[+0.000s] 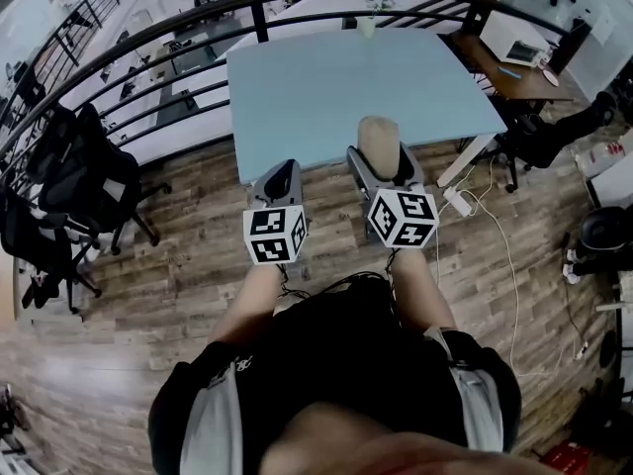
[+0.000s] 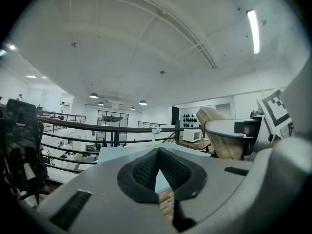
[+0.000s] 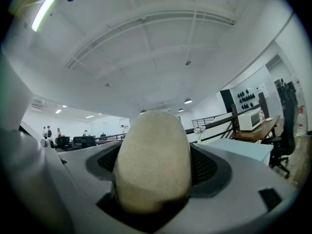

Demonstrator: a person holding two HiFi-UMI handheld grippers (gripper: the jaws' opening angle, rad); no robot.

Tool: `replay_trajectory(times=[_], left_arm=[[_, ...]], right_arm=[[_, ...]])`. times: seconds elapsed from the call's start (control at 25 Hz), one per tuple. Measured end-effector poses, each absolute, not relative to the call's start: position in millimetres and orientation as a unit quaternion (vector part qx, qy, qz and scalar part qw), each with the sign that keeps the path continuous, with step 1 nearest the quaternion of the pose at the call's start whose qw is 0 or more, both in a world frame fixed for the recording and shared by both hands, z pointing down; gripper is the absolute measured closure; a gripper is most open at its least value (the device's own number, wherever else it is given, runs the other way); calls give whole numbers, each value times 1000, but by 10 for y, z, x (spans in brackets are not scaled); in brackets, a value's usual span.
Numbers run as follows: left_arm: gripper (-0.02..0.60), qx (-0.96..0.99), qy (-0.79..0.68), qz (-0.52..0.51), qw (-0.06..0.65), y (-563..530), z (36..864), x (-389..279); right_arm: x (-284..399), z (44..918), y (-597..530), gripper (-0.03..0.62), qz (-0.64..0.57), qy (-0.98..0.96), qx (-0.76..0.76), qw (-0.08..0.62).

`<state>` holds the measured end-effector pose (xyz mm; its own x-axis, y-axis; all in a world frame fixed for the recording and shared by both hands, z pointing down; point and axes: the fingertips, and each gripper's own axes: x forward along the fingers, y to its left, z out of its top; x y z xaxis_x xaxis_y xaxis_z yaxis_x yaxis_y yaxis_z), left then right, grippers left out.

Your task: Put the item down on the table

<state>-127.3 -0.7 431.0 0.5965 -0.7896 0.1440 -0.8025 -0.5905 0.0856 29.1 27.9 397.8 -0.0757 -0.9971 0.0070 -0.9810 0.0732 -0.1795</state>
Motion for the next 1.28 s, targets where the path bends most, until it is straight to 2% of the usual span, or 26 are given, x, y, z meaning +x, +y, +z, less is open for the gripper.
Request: replay_trajectory(times=[0.68,1.28], left_arm=[[574,894,-442,43,58,-582,4312,-1155],[574,881,-469,45,46,-2052,4141,-506]], right_arm=[[448,3993,-244,186,-65,720,-687,80],[1104,3906,-1868,186,-59,742,-664,77]])
